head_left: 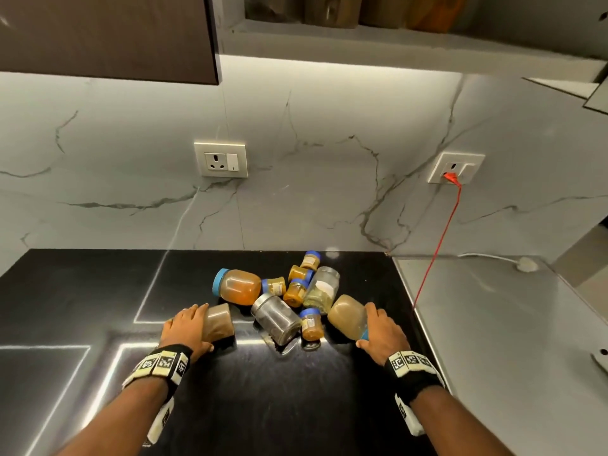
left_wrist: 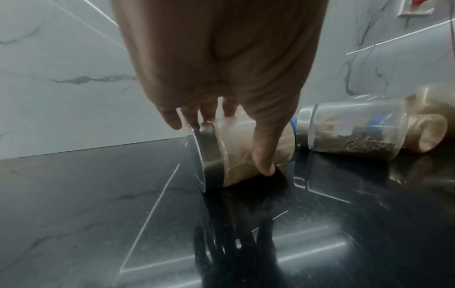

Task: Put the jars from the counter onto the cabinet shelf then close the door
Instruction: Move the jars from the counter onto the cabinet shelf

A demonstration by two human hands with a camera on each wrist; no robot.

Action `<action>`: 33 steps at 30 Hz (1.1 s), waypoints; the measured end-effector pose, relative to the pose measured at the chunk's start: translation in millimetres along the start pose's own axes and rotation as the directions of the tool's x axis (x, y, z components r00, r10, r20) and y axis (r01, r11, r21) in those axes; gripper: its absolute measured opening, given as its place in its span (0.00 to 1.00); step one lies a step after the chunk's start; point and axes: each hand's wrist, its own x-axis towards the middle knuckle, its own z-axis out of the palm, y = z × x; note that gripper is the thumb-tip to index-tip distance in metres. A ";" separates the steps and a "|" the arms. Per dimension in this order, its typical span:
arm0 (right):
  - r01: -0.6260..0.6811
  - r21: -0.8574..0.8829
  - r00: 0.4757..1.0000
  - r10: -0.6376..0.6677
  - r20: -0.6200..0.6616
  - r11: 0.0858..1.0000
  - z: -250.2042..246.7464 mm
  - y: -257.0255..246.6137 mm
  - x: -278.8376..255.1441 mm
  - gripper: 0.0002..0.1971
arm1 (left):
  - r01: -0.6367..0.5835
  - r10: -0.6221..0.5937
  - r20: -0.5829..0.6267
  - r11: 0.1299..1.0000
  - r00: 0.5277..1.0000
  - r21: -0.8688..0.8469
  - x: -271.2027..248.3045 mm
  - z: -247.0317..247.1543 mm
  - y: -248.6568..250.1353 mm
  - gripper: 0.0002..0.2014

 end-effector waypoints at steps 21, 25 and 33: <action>0.016 0.016 1.000 -0.016 -0.013 1.000 -3.1 -12.5 2.7 0.48 | -0.288 0.296 0.089 0.953 0.951 -0.088 -58.1 -40.8 61.9 0.38; 0.054 0.151 0.998 -0.056 0.010 0.987 -17.6 -14.4 -0.6 0.47 | -0.297 0.303 0.067 0.951 0.951 -0.090 -63.8 -24.8 73.5 0.41; 0.097 0.040 0.989 -0.101 0.111 0.994 -20.4 -25.9 -19.9 0.37 | -0.341 0.366 0.117 0.921 0.923 -0.186 -65.1 -27.0 81.1 0.41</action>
